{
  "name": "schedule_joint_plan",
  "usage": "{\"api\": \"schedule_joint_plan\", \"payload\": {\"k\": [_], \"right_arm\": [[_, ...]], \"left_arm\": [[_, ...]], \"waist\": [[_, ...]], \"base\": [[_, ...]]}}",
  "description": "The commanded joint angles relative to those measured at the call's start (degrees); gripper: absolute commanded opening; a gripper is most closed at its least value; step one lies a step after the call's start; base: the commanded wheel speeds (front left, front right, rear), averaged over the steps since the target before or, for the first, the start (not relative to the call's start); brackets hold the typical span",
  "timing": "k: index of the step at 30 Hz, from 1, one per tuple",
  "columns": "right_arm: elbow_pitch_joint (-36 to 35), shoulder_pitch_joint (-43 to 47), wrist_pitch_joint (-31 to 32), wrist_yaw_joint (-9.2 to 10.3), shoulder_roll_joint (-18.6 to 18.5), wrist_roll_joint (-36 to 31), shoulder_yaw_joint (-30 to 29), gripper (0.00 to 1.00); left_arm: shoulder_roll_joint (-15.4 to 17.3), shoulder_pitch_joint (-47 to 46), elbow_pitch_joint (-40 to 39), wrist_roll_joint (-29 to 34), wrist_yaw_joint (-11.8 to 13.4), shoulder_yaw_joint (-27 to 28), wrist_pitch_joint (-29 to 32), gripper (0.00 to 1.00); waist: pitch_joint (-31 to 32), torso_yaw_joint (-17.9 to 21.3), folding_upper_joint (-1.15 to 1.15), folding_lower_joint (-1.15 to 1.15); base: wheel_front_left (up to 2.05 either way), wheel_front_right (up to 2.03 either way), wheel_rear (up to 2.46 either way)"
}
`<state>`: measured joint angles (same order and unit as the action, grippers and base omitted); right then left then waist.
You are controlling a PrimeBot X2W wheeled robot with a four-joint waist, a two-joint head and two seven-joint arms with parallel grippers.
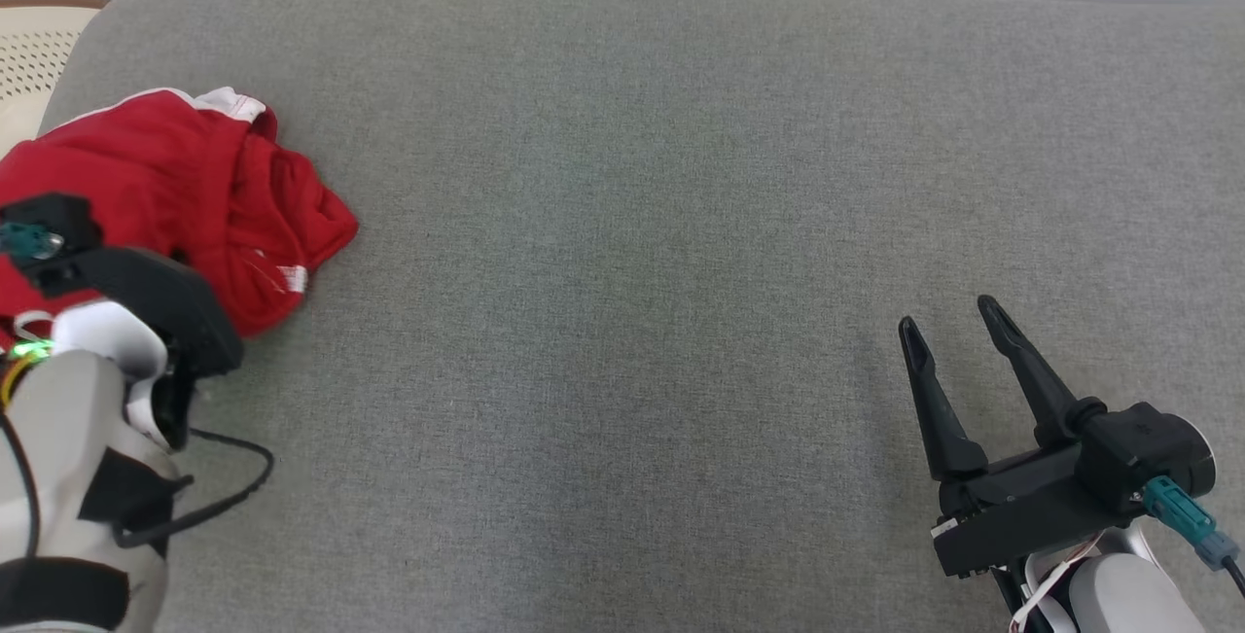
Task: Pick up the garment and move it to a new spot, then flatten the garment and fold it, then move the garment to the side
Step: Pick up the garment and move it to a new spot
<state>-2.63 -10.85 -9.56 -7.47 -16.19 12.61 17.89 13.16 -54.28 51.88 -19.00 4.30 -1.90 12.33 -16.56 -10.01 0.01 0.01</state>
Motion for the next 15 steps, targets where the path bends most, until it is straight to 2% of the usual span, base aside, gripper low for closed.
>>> {"api": "schedule_joint_plan", "payload": {"k": [1,8,15], "right_arm": [[0.2,-0.2,-0.2,-0.04,-0.2,0.2,0.0,1.0],[0.7,0.9,-0.2,-0.04,0.2,0.4,-0.8,1.0],[0.8,1.7,-0.2,-0.04,1.2,-0.2,-1.2,1.0]], "left_arm": [[1.1,-1.7,-0.2,0.4,0.5,0.3,-2.3,0.0],[2.7,-5.3,-4.5,1.7,1.7,0.4,-11.7,0.0],[2.6,-6.3,-11.2,2.7,2.3,-0.4,-16.3,0.0]], "waist": [[0.2,-0.1,-0.01,-0.01],[2.5,-1.0,-0.01,-0.01],[5.2,-1.5,-0.01,-0.01]], "base": [[0.0,0.0,0.0],[0.0,0.0,0.0],[0.0,0.0,0.0]]}}
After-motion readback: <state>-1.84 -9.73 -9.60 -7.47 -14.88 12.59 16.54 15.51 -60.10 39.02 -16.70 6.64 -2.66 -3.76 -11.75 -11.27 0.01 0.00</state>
